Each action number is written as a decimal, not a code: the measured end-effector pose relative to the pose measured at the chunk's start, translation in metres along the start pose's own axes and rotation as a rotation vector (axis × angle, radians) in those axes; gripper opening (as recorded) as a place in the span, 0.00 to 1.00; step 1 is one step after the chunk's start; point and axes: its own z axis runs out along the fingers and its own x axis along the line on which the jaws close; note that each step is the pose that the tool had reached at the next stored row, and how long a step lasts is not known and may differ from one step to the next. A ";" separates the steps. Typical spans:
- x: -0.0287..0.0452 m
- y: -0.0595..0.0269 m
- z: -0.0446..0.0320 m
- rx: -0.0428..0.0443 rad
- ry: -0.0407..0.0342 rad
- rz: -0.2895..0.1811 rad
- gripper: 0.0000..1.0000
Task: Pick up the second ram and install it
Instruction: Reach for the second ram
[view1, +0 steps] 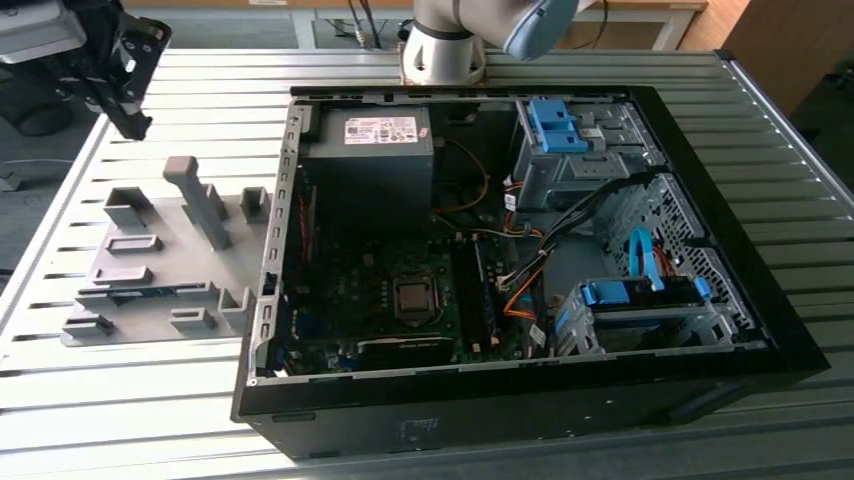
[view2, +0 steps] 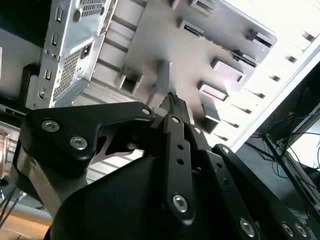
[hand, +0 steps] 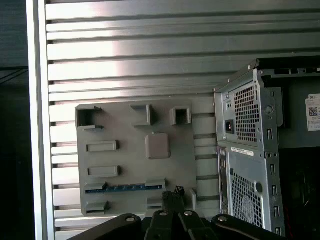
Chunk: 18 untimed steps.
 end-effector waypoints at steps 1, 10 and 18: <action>0.0000 0.0000 0.0000 0.0000 -0.0001 0.000 0.10; 0.0061 -0.0005 -0.0002 0.0002 0.0000 0.000 0.10; 0.0139 -0.0118 -0.0002 0.0001 -0.0001 -0.002 0.10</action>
